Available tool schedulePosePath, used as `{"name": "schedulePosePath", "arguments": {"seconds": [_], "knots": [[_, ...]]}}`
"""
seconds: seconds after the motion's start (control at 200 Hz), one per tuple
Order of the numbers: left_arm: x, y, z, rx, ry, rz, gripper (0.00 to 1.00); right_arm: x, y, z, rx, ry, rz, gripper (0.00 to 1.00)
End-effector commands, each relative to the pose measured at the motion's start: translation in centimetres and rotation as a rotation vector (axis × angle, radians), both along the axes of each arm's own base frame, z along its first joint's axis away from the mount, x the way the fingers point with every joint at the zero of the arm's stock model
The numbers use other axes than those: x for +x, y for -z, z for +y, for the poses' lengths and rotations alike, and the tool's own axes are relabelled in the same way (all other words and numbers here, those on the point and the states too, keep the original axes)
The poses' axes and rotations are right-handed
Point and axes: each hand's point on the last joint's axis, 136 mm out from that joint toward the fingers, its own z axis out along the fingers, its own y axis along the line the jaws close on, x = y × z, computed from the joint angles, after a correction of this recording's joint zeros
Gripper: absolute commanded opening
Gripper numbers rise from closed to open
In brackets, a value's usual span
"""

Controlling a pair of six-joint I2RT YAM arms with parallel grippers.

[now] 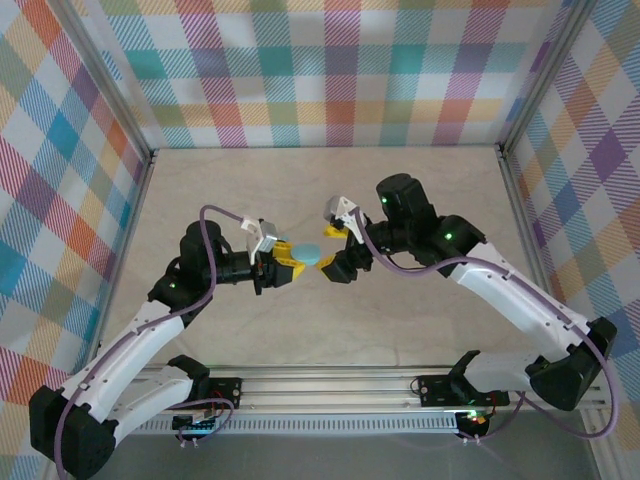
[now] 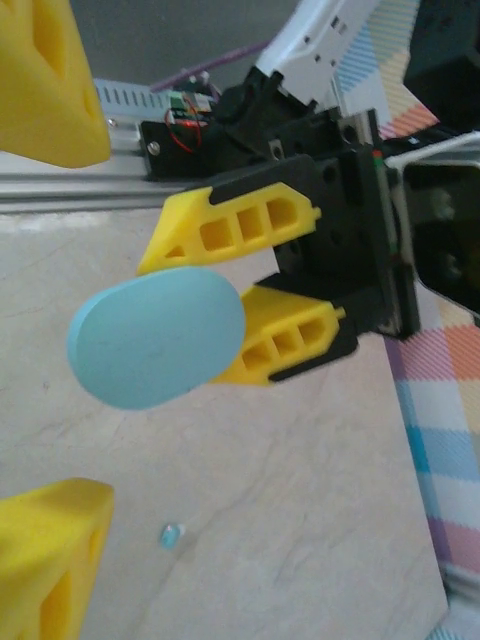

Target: Insert wireless bluetooth earbuds into charging case

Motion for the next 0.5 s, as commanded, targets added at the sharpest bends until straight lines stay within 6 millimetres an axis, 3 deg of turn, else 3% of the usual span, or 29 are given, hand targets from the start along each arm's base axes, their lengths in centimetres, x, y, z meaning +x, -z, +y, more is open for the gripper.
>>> {"name": "schedulePosePath", "arguments": {"seconds": [0.0,0.195,0.495], "knots": [[-1.0,-1.4,-0.4,-0.003,0.070,-0.028,0.05,-1.2,-0.1,1.0,0.014,-0.123,0.019,0.81],[-1.3,-1.5,-0.6,0.000,0.102,-0.021,0.05,0.0,0.5,2.0,0.002,-0.107,0.049,0.77],[-1.7,-1.6,-0.8,0.015,0.136,-0.008,0.05,1.4,0.8,2.5,-0.018,-0.060,0.040,0.46]]}}
